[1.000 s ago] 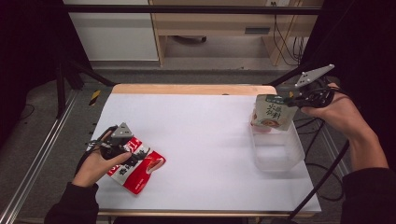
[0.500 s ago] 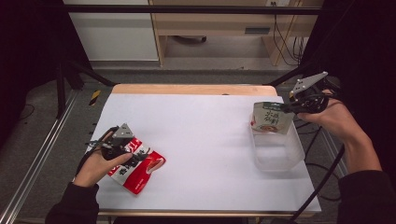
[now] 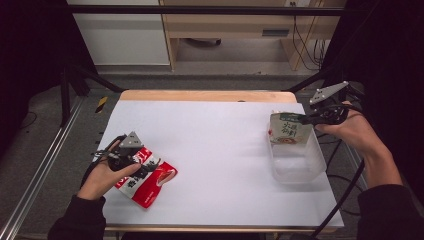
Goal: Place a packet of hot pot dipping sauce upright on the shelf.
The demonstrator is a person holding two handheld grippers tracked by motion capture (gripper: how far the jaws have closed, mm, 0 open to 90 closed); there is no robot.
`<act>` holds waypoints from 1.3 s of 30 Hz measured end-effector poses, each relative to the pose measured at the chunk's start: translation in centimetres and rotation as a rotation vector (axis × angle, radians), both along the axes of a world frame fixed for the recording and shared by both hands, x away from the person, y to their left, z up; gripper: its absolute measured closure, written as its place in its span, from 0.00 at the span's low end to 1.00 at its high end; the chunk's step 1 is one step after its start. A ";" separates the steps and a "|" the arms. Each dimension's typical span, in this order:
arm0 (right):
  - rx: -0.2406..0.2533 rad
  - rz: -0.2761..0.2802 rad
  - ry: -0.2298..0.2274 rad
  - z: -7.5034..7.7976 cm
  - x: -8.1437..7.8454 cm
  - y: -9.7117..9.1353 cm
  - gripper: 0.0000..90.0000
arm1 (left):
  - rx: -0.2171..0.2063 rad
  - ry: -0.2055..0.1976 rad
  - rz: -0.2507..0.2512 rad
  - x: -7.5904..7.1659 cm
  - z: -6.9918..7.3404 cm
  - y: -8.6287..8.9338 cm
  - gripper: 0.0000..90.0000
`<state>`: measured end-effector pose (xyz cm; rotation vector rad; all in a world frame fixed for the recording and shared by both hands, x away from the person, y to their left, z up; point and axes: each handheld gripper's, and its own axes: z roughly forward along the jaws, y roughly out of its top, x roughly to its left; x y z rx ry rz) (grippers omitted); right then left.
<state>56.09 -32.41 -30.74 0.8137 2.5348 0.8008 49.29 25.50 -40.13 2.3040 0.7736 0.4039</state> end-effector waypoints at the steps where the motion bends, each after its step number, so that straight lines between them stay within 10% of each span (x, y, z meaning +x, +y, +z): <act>1: 0.003 -0.003 0.001 -0.1 0.1 -0.2 1.00 | -0.001 0.000 0.000 0.0 0.0 0.0 0.09; 22: 0.017 0.023 0.037 -0.7 -0.1 -0.4 1.00 | -0.007 -0.002 0.001 0.0 0.2 0.1 0.09; 39: 0.016 -0.162 0.006 -2.0 0.8 -1.6 0.79 | -0.006 0.000 0.003 0.0 0.1 0.1 0.09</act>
